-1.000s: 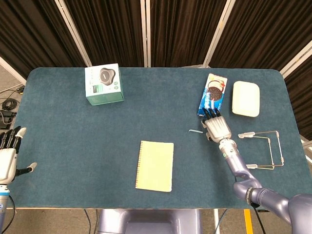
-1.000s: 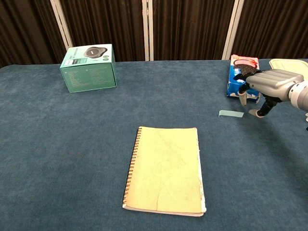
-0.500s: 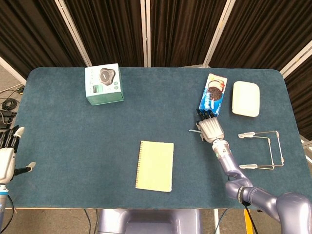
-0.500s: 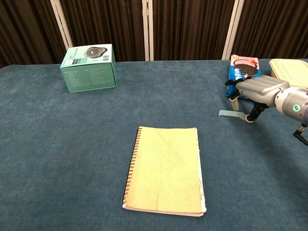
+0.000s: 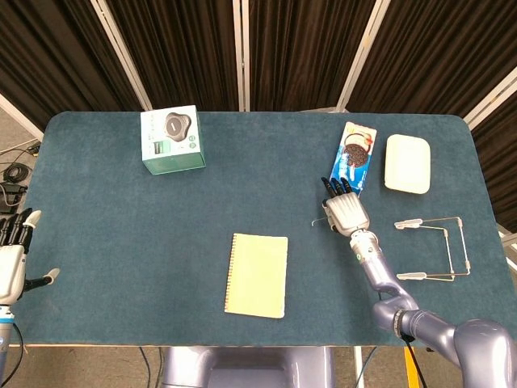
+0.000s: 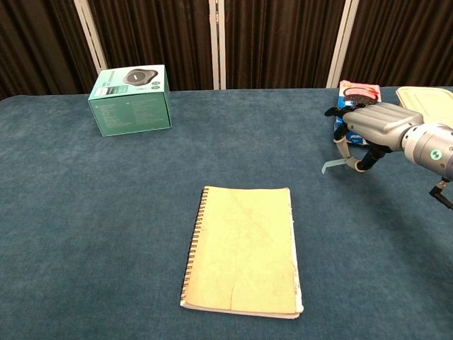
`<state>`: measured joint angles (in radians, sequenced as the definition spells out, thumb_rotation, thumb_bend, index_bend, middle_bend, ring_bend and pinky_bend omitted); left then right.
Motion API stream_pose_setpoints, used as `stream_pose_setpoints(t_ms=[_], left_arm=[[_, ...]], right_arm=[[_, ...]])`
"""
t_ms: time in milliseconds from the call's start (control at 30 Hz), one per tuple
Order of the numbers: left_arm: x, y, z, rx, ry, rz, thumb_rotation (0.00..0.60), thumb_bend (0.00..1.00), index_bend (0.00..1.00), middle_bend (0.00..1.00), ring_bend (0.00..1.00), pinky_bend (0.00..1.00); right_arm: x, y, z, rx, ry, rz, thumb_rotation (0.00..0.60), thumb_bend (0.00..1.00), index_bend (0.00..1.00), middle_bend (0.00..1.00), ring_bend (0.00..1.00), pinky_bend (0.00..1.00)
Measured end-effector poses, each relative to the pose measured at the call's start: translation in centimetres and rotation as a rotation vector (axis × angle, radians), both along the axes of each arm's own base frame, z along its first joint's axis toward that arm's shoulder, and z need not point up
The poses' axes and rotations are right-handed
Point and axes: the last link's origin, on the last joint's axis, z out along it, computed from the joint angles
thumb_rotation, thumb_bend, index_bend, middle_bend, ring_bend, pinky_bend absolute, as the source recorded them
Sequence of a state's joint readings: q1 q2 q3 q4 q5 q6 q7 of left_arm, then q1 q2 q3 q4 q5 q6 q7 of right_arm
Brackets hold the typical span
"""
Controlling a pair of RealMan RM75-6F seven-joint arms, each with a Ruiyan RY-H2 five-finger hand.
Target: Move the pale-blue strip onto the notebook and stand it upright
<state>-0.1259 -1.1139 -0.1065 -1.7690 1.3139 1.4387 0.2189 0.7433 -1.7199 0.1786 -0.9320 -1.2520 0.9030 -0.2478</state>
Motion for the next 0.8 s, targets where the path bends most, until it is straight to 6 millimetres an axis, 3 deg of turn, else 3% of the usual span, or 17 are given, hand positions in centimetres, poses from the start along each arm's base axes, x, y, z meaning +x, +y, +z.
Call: stream_pose_setpoints(t_ms=[233, 467, 633, 800], left_arm=[[0.0, 0.1, -0.2, -0.012, -0.005, 0.000, 0.600, 0.00, 0.00, 0.00, 0.00, 0.00], [0.1, 0.1, -0.5, -0.031, -0.016, -0.003, 0.600, 0.00, 0.00, 0.00, 0.00, 0.00], [0.2, 0.0, -0.5, -0.035, -0.022, -0.005, 0.600, 0.00, 0.00, 0.00, 0.00, 0.00], [0.2, -0.1, -0.4, -0.044, -0.034, -0.005, 0.600, 0.00, 0.00, 0.00, 0.00, 0.00]], right_arm=[[2.1, 0.9, 1.1, 0.014, -0.023, 0.080, 0.600, 0.41, 0.68, 0.00, 0.00, 0.00], [7.3, 4.2, 1.5, 0.109, -0.017, 0.221, 0.600, 0.42, 0.70, 0.00, 0.00, 0.00], [11.0, 7.2, 0.9, 0.191, 0.094, 0.328, 0.600, 0.42, 0.70, 0.00, 0.00, 0.00], [12.5, 8.5, -0.5, 0.251, 0.197, 0.339, 0.600, 0.44, 0.71, 0.00, 0.00, 0.00]])
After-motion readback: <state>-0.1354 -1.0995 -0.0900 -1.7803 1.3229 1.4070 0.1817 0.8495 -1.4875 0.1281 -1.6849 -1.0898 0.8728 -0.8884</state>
